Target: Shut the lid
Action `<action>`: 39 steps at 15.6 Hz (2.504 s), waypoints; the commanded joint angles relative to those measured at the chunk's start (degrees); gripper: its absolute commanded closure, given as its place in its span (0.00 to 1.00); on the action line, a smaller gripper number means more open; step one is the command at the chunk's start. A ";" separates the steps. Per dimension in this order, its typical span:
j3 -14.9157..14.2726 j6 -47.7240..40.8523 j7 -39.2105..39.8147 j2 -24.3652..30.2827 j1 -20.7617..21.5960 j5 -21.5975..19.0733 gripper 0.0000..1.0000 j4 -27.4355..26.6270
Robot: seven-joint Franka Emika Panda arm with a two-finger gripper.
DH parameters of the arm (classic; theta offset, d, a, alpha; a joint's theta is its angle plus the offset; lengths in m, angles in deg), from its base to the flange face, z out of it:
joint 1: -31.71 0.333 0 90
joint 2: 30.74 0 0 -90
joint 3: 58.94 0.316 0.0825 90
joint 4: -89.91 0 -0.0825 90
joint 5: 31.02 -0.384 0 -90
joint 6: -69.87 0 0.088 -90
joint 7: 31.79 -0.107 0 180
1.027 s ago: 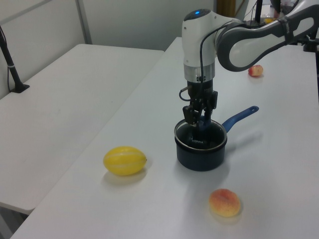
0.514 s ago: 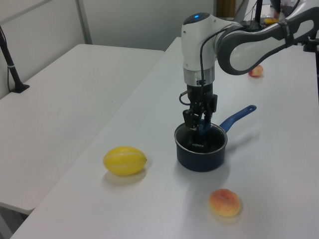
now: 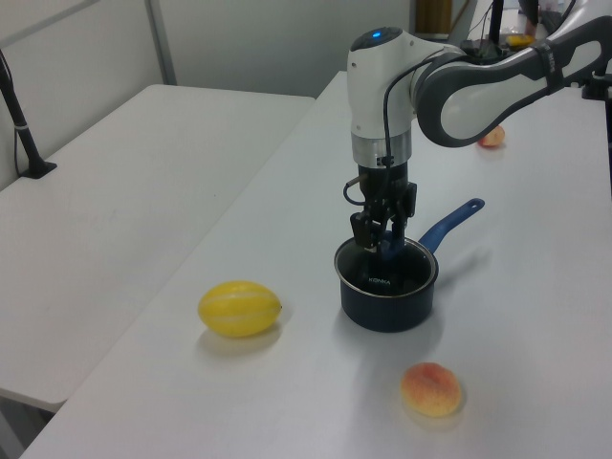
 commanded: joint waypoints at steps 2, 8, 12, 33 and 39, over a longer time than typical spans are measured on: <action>0.28 0.98 -1.10 -0.66 0.05 1.69 0.11 0.38; 1.42 2.12 -0.92 -0.66 0.05 1.87 0.01 -0.42; 2.21 1.94 -0.57 -0.05 -0.21 1.87 0.00 -0.42; -12.01 -25.21 23.13 30.98 -3.03 -4.81 0.00 -9.73; -15.45 -20.13 37.91 31.16 -8.64 -6.22 0.00 -10.17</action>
